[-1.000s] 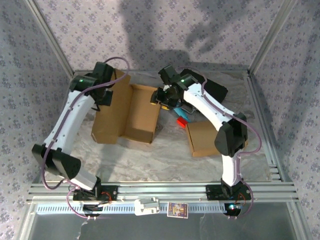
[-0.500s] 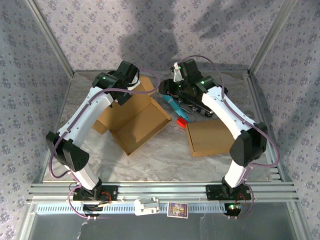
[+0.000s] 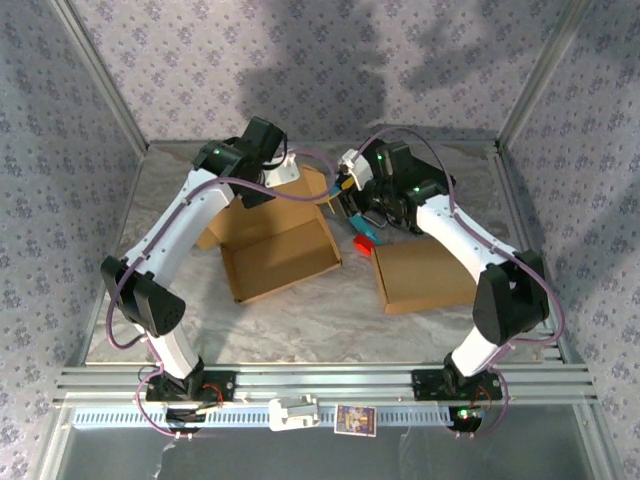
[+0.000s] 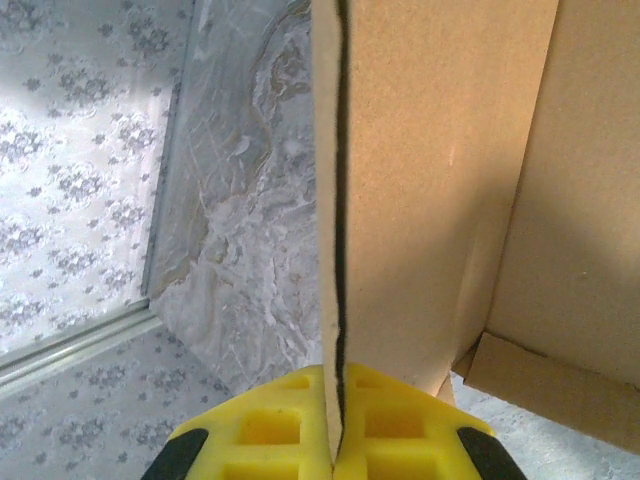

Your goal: Fold the paper box

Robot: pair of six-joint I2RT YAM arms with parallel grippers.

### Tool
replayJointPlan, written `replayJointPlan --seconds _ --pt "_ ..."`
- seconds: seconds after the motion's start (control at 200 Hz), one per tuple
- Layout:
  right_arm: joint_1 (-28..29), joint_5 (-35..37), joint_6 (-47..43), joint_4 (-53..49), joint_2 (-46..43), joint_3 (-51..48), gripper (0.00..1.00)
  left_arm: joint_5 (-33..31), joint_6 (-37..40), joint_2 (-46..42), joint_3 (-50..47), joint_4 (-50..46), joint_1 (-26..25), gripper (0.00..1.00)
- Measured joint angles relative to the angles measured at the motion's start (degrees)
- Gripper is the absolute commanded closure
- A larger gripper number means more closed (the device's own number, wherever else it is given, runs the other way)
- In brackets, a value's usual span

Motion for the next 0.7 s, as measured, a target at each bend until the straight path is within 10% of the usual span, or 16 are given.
replayJointPlan --seconds 0.41,0.7 --pt "2.7 1.3 -12.2 -5.9 6.5 11.5 0.44 2.5 3.8 -0.3 -1.7 1.5 -0.3 1.0" --pt "4.1 3.2 -13.4 -9.1 9.0 12.8 0.72 2.4 3.9 -0.3 -1.7 1.6 -1.5 1.0"
